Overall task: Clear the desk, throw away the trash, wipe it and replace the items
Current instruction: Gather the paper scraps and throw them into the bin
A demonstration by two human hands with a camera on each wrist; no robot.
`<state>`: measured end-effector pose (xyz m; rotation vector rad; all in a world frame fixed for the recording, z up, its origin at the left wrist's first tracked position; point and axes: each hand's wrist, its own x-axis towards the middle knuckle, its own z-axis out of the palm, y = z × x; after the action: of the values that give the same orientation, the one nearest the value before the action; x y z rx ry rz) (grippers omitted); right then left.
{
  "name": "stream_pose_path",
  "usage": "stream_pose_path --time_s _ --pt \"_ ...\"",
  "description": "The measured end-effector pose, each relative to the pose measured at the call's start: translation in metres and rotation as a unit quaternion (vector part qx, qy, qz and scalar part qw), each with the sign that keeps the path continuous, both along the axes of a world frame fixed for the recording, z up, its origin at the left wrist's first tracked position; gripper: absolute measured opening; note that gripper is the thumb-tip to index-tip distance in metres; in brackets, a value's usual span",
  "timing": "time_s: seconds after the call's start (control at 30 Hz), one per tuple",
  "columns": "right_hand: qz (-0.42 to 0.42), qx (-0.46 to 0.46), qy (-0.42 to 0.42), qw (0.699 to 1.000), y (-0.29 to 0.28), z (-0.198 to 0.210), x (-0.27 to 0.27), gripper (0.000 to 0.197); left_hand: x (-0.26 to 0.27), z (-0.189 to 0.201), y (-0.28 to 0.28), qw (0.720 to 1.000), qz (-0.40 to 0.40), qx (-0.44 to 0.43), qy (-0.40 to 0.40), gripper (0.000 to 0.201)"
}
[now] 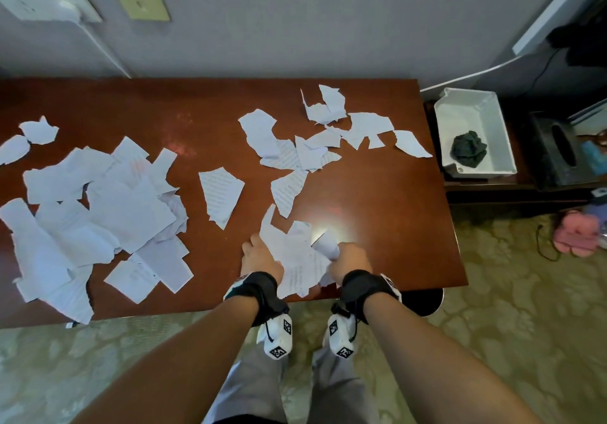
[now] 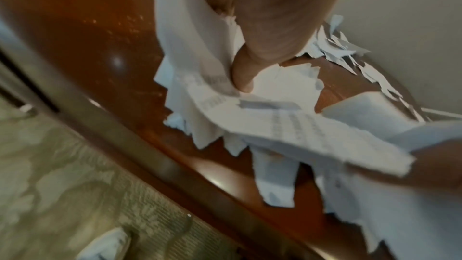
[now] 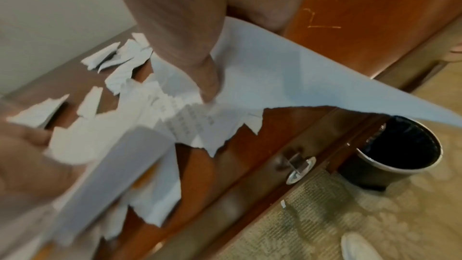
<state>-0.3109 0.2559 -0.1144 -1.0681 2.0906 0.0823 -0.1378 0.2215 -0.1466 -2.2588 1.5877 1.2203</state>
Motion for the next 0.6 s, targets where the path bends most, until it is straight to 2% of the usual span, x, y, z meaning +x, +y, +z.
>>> stream_pose_path --time_s 0.07,0.17,0.2,0.27,0.43,0.5,0.53,0.57,0.6 --pt "-0.058 -0.015 -0.047 0.997 -0.002 0.005 -0.003 0.023 0.002 0.003 0.002 0.999 -0.027 -0.009 -0.015 0.062" --pt "-0.115 -0.028 -0.107 0.987 -0.006 0.014 -0.003 0.044 0.007 0.009 0.001 0.997 -0.042 -0.018 -0.059 0.046" --pt "-0.129 -0.032 -0.122 0.984 -0.007 0.017 -0.002 0.045 0.009 0.009 -0.001 0.997 -0.050 -0.020 -0.064 0.039" --pt "-0.157 -0.045 -0.141 0.977 -0.011 0.021 -0.002 0.038 0.016 0.008 -0.005 0.997 -0.064 -0.014 -0.036 0.032" --pt "-0.197 -0.049 -0.210 0.956 -0.015 0.032 0.003 0.059 0.040 0.011 -0.012 0.997 0.020 -0.014 0.070 0.047" --pt "-0.178 -0.032 -0.222 0.958 -0.016 0.030 0.013 0.066 0.053 0.009 -0.012 0.994 0.050 -0.018 0.100 0.045" --pt "-0.164 -0.024 -0.225 0.960 -0.017 0.028 0.018 0.053 0.059 0.008 -0.013 0.991 0.060 -0.019 0.115 0.043" --pt "-0.152 -0.029 -0.236 0.959 -0.016 0.024 0.023 0.028 0.064 0.007 -0.013 0.990 0.067 -0.015 0.127 0.041" --pt "-0.150 -0.032 -0.250 0.956 -0.015 0.022 0.030 0.013 0.068 0.008 -0.012 0.988 0.070 -0.009 0.138 0.038"
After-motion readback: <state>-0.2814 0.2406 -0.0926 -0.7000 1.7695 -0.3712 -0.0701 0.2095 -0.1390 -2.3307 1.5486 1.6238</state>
